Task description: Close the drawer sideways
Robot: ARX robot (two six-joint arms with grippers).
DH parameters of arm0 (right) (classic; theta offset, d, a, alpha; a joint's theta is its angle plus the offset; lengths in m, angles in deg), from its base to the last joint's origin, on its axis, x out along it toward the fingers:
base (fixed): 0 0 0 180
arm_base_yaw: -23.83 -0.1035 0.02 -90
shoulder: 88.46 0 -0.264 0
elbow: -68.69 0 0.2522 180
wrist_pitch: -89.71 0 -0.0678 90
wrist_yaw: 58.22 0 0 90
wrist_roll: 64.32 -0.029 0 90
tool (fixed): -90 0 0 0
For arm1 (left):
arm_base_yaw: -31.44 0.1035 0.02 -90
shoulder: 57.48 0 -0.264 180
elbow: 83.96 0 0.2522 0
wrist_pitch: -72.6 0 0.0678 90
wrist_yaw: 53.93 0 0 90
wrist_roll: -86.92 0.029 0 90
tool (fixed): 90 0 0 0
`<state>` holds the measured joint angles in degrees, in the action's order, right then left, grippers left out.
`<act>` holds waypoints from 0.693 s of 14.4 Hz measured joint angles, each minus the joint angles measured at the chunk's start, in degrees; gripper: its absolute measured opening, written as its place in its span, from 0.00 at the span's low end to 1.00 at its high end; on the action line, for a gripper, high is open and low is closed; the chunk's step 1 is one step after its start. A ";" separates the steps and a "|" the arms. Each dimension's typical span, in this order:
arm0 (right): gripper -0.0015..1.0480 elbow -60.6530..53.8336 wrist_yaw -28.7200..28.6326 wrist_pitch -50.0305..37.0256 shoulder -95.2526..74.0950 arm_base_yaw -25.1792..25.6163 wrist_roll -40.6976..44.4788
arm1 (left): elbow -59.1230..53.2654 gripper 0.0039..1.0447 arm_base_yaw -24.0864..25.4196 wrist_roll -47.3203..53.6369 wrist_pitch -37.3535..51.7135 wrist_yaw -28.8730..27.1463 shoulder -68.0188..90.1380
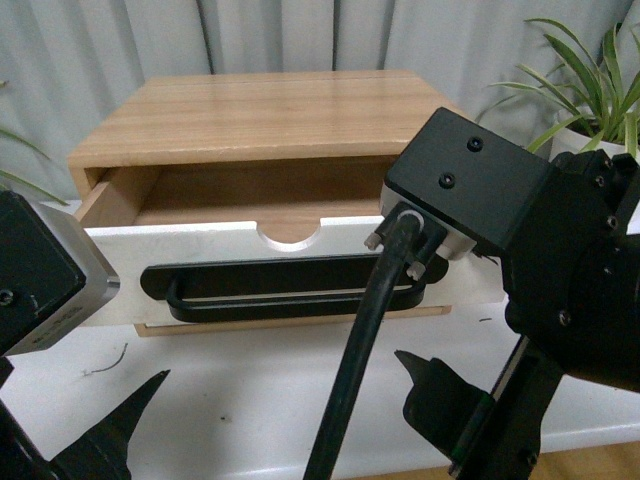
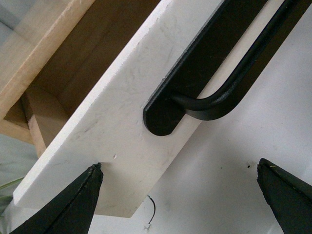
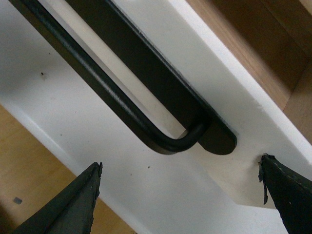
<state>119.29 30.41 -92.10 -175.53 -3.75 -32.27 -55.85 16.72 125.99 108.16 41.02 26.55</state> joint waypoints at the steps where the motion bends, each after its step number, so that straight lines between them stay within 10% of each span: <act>1: 0.94 1.07 -0.17 -0.57 -1.09 0.33 -0.02 | 0.90 0.94 0.13 0.07 0.42 -0.04 1.22; 10: 0.93 19.63 -0.17 -5.31 -20.33 5.14 -0.11 | 22.56 0.94 3.15 1.86 -2.60 0.92 20.79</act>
<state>138.92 30.24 -97.41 -195.85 1.39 -32.38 -33.29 19.87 127.85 105.56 41.94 47.34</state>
